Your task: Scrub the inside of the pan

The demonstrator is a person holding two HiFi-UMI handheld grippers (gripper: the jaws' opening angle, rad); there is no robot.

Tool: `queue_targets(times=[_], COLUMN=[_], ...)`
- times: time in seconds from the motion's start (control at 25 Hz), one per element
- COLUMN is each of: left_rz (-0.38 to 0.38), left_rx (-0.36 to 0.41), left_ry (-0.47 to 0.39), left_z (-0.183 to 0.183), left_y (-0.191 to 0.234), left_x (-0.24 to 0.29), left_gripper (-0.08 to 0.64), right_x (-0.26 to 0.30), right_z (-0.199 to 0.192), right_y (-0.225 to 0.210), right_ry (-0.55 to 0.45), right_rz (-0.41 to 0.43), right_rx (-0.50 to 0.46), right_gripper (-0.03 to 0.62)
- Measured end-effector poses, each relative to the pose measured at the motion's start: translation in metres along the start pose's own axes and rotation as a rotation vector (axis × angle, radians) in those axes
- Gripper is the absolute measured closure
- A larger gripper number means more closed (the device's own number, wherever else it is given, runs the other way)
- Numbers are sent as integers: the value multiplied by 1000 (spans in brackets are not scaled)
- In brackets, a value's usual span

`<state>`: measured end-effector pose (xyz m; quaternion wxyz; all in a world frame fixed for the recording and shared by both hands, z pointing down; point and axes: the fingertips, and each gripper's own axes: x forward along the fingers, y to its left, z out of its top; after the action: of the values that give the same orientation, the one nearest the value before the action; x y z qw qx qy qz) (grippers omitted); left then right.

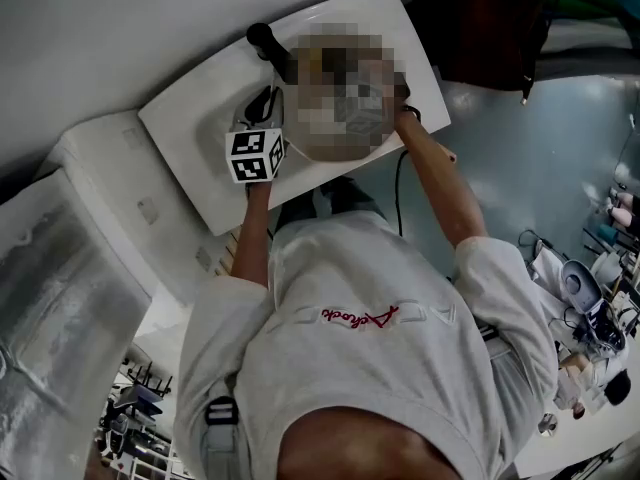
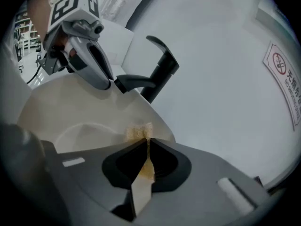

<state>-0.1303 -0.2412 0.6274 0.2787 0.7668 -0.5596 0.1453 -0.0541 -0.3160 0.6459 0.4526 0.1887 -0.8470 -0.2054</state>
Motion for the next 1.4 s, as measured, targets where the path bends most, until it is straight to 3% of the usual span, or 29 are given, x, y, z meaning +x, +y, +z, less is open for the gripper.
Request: queue_targets(times=[0.52, 1.4], left_rz=[-12, -14], left_rx=[-1, -5], left_ry=[2, -6], left_z=[0, 0], left_y=[0, 0], left_x=[0, 0], left_gripper=[510, 509], right_x=[32, -7], right_z=[-5, -1], right_y=[10, 122], right_ry=[28, 9], right_rz=[60, 273], right_rx=[-38, -235], right_gripper=[563, 563])
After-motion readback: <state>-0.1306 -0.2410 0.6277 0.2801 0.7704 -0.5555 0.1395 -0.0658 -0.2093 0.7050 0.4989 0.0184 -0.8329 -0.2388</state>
